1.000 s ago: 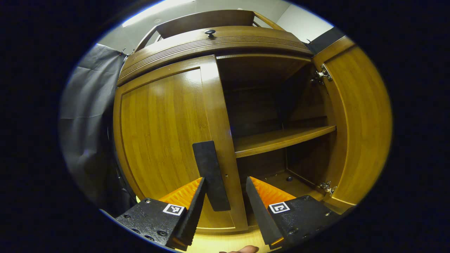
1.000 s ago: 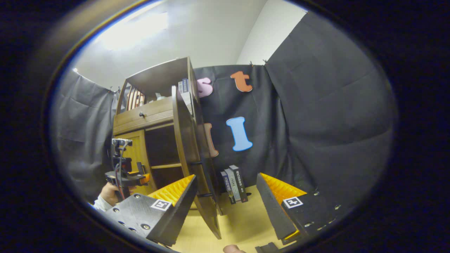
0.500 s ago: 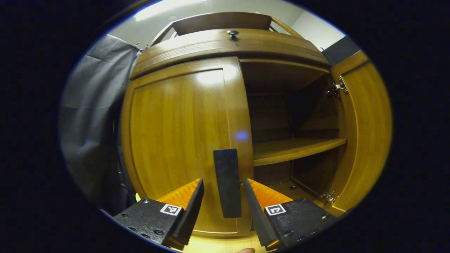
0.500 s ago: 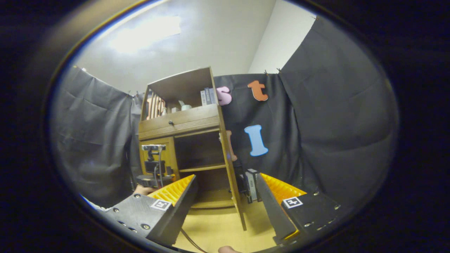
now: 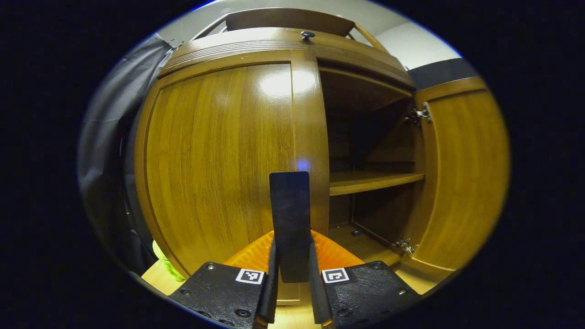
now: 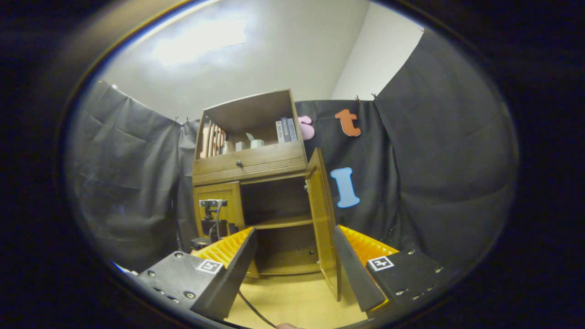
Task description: Open the right door of the double-door shoe cabinet with the right hand, and open the left door with the left hand.
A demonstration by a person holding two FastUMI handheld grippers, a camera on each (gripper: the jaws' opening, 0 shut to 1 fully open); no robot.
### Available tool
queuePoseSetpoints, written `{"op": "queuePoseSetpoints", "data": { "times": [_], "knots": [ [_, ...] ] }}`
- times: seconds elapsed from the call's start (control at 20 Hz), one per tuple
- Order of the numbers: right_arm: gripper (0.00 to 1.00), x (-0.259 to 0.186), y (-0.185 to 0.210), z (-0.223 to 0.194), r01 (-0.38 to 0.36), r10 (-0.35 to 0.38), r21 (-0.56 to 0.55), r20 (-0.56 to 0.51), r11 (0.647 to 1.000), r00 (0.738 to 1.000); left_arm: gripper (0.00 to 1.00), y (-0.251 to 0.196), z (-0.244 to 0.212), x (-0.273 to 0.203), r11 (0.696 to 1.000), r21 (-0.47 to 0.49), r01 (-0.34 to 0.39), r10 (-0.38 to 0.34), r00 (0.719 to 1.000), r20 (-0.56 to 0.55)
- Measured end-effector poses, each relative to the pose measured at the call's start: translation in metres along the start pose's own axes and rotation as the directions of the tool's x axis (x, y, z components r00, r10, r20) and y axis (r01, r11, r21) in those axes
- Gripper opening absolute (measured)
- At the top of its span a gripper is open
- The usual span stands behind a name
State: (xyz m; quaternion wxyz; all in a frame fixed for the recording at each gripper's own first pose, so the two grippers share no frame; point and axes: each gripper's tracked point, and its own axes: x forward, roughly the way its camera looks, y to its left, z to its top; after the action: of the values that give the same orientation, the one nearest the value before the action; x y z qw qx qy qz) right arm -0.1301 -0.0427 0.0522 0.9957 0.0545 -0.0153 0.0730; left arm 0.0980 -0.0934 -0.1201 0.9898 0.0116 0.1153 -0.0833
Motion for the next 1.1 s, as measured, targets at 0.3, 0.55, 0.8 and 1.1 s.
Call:
{"op": "queuePoseSetpoints", "data": {
  "times": [0.3,0.55,0.8,1.1],
  "knots": [
    [0.99,0.017,0.013,-0.017,0.023,-0.023,0.007,-0.045,1.0,0.999,0.32,0.005,0.007,-0.052,0.989,-0.078,0.128,-0.128,0.992,-0.001],
    [0.99,0.026,0.016,-0.024,0.029,-0.026,0.05,-0.054,0.998,0.998,0.32,0.019,0.002,-0.093,0.985,-0.083,0.15,-0.153,0.988,-0.028],
    [0.99,0.028,0.01,-0.038,0.079,-0.075,0.049,-0.086,0.996,0.993,0.29,0.039,0.0,-0.129,0.99,-0.062,0.125,-0.128,0.991,-0.043],
    [0.99,0.026,0.009,-0.036,0.115,-0.112,0.054,-0.059,0.992,0.992,0.26,0.074,-0.001,-0.165,0.998,-0.047,0.038,-0.04,0.998,-0.04]
  ]
}}
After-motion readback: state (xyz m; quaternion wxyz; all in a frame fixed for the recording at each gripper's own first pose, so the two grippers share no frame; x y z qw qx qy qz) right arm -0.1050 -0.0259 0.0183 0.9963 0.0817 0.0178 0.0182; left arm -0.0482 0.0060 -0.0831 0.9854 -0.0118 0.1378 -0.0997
